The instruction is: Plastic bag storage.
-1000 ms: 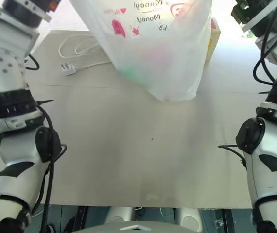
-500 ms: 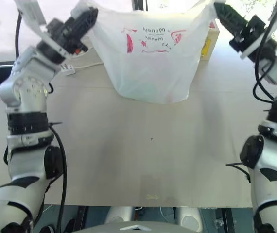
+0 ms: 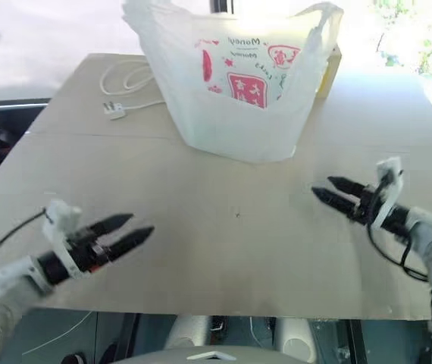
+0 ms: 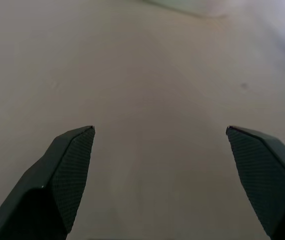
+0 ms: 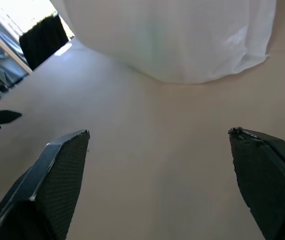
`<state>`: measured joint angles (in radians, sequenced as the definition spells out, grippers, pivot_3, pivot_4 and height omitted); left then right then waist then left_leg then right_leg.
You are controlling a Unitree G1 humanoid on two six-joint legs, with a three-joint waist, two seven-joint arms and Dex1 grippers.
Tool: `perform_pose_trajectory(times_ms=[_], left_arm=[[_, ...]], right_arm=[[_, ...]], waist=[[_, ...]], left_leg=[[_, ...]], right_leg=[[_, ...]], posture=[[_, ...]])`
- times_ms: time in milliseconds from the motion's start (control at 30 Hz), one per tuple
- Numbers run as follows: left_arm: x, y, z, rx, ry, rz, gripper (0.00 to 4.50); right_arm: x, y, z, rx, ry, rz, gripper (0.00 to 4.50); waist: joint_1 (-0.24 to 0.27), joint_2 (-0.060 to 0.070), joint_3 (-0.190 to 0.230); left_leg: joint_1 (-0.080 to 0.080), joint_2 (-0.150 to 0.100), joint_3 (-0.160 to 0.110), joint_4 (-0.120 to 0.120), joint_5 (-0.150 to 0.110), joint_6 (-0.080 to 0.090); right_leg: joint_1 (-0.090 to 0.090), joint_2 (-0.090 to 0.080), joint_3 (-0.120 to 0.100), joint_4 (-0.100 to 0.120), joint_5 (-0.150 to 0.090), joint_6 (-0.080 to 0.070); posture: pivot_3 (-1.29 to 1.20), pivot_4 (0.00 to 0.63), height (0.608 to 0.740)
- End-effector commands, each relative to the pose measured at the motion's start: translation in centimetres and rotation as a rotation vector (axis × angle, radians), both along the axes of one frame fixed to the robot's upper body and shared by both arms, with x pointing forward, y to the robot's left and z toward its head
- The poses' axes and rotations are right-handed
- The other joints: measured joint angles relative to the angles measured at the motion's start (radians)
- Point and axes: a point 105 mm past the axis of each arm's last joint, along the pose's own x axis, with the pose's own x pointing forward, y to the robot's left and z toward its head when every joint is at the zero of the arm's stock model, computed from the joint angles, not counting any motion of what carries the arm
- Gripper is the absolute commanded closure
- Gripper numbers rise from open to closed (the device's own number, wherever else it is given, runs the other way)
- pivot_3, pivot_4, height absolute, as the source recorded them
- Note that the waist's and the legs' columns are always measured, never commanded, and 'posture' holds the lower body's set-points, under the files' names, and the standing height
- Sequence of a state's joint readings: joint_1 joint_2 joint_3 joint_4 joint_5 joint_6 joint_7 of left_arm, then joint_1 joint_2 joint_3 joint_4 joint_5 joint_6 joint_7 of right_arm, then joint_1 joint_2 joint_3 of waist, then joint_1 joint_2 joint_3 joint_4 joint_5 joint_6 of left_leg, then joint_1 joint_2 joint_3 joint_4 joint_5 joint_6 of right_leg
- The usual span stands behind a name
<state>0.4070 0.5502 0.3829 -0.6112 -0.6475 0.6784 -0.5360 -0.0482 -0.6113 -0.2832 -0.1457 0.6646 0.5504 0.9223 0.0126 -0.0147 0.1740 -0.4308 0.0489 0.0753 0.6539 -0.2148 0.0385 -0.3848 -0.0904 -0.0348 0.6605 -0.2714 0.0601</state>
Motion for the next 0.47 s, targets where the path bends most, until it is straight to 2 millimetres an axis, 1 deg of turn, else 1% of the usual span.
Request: perform_pose_trajectory(times_ms=[33, 100, 167, 267, 333, 467], left_arm=[[0.6, -0.2, 0.1, 0.161, -0.132, 0.042, 0.05], [0.8, -0.7, -0.3, 0.186, -0.195, 0.049, 0.05], [0.9, -1.4, -0.2, 0.158, -0.242, 0.044, 0.05], [0.7, -2.2, -0.5, 0.16, -0.275, 0.027, 0.05], [0.6, -2.5, -0.5, 0.159, -0.294, 0.016, 0.05], [1.4, -2.8, 0.1, 0.17, -0.36, 0.006, 0.05]], right_arm=[[-0.3, -0.6, -1.4, -0.161, -0.138, -0.003, 0.0], [-0.7, -0.7, -2.4, -0.191, -0.163, 0.018, 0.0], [-0.4, -1.2, -2.4, -0.184, -0.202, -0.003, 0.0], [-0.1, -1.5, -2.4, -0.182, -0.225, -0.016, 0.0], [-0.1, -1.5, -2.5, -0.174, -0.226, -0.014, 0.0], [-0.8, -1.3, -3.1, -0.159, -0.203, -0.002, 0.0]], waist=[[0.0, 0.0, -0.001], [-0.001, 0.002, -0.002], [-0.002, 0.002, -0.003], [-0.004, 0.003, -0.003], [-0.004, 0.003, -0.003], [0.0, 0.003, -0.004]], left_leg=[[0.001, 0.0, 0.0, 0.0, 0.0, 0.0], [0.001, 0.001, 0.0, 0.0, 0.0, 0.0], [0.001, 0.001, 0.001, 0.0, 0.0, 0.0], [0.0, 0.005, 0.003, 0.0, 0.001, 0.002], [-0.001, 0.005, 0.004, -0.001, 0.003, 0.005], [-0.001, 0.006, 0.004, -0.003, 0.002, 0.006]], right_leg=[[0.001, -0.001, 0.0, 0.0, 0.0, 0.0], [0.001, -0.002, 0.0, -0.001, 0.003, -0.003], [-0.001, -0.002, 0.002, -0.001, 0.006, -0.008], [-0.002, 0.003, 0.005, -0.001, 0.006, -0.009], [-0.003, 0.005, 0.006, -0.001, 0.006, -0.009], [-0.005, 0.007, 0.006, -0.001, 0.006, -0.009]], posture=[[0.0, 0.15, 0.731], [0.0, 0.15, 0.731], [0.0, 0.15, 0.731], [0.0, 0.15, 0.731], [0.0, 0.15, 0.731], [0.0, 0.15, 0.731]])
